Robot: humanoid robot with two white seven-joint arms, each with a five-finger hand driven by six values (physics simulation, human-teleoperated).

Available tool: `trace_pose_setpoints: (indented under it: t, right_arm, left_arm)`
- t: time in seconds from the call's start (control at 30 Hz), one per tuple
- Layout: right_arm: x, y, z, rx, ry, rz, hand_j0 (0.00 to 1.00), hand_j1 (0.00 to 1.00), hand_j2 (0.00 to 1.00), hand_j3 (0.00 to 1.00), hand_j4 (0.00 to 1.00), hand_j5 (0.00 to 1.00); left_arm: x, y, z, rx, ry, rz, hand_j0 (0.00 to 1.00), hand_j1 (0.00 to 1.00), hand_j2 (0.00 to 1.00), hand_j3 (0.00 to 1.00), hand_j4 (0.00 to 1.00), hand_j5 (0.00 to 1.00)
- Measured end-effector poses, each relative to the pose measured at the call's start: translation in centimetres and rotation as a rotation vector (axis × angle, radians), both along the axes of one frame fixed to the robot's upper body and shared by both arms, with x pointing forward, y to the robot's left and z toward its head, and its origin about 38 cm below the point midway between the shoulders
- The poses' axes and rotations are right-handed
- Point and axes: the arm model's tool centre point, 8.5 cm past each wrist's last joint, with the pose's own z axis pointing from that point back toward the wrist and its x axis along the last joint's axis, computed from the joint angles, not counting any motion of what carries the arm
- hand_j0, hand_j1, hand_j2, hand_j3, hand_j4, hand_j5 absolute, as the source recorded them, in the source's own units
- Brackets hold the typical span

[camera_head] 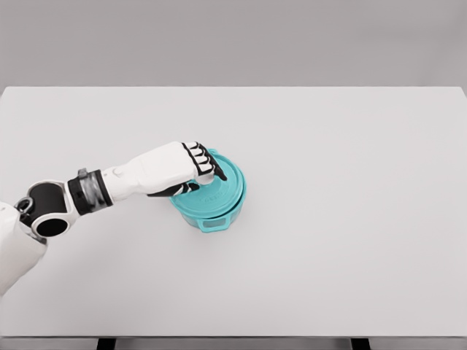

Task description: Cover the pot with left arm

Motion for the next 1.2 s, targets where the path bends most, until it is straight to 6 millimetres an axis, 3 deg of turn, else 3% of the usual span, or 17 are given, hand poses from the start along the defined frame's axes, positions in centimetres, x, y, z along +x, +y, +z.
trace_pose_setpoints:
  t: [0.8, 1.2]
  right_arm:
    - [0.0, 0.0, 0.0, 0.000, 0.000, 0.000, 1.00, 1.00, 1.00, 1.00, 1.00, 1.00]
    - [0.0, 0.0, 0.0, 0.000, 0.000, 0.000, 1.00, 1.00, 1.00, 1.00, 1.00, 1.00]
  left_arm:
    - [0.2, 0.5, 0.6, -0.006, -0.013, 0.011, 0.69, 0.69, 0.69, 0.69, 0.69, 0.69]
    - [0.6, 1.8, 1.2, 0.006, -0.027, 0.040, 0.69, 0.69, 0.69, 0.69, 0.69, 0.69]
